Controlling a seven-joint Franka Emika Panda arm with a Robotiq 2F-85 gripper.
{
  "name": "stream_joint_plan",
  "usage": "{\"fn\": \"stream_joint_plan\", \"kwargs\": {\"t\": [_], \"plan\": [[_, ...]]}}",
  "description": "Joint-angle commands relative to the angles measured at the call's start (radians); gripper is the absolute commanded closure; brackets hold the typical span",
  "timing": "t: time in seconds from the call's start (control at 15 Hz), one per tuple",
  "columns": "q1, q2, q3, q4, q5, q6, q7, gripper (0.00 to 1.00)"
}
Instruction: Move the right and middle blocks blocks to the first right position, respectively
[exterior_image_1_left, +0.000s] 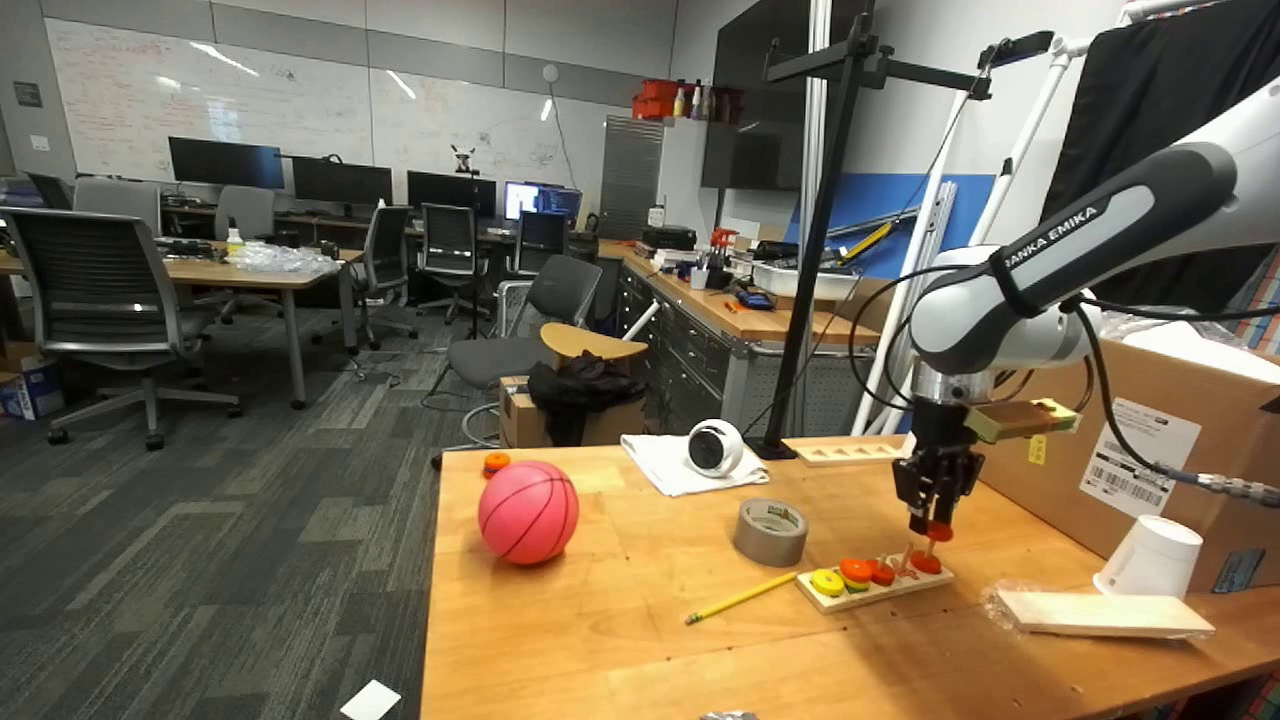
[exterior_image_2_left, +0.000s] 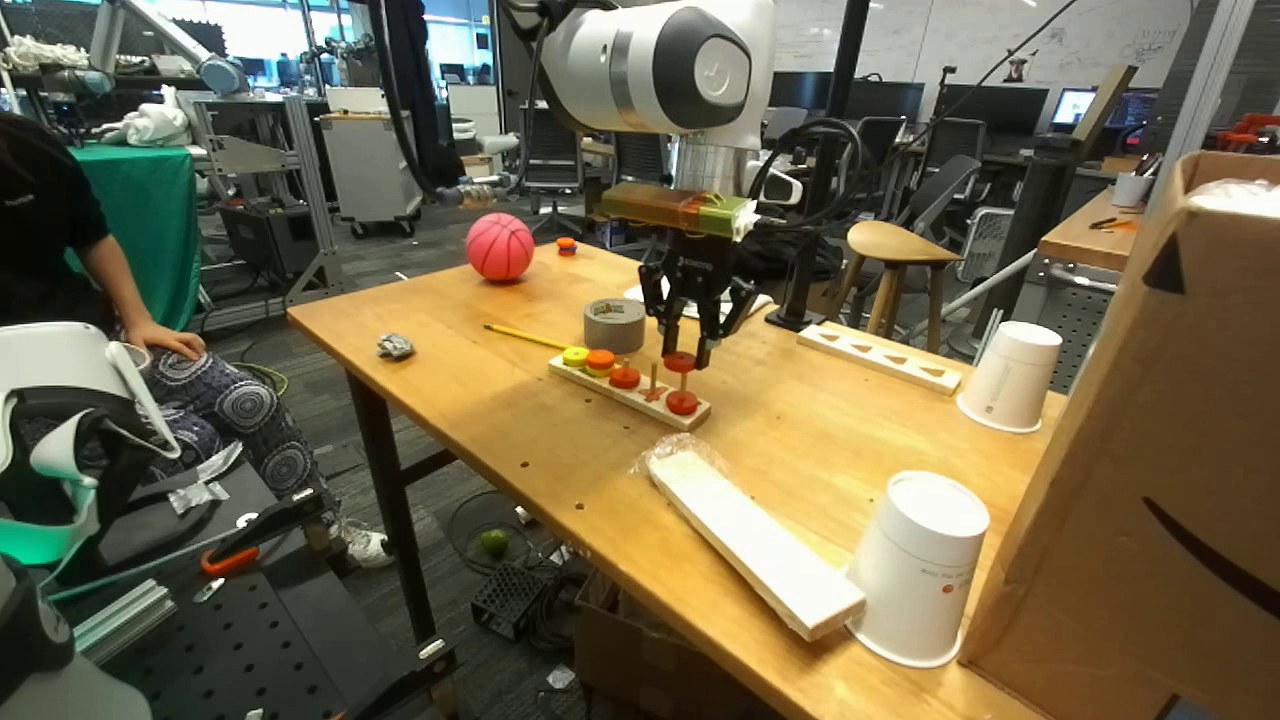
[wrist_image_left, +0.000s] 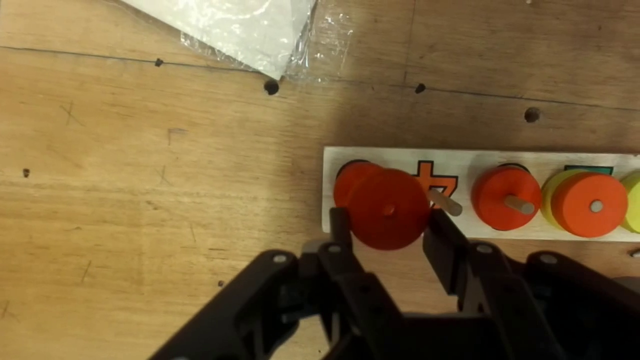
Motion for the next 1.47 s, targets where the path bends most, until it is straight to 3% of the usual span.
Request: {"fn": "stream_joint_plan", "kwargs": {"t": [0.0, 1.4], "plan": [[0.001, -0.017, 0.005, -0.021, 0.016, 0.001, -0.020, 0.76], [-0.006, 0.002, -0.005, -0.010, 0.011, 0.008, -0.025, 0.76]]}}
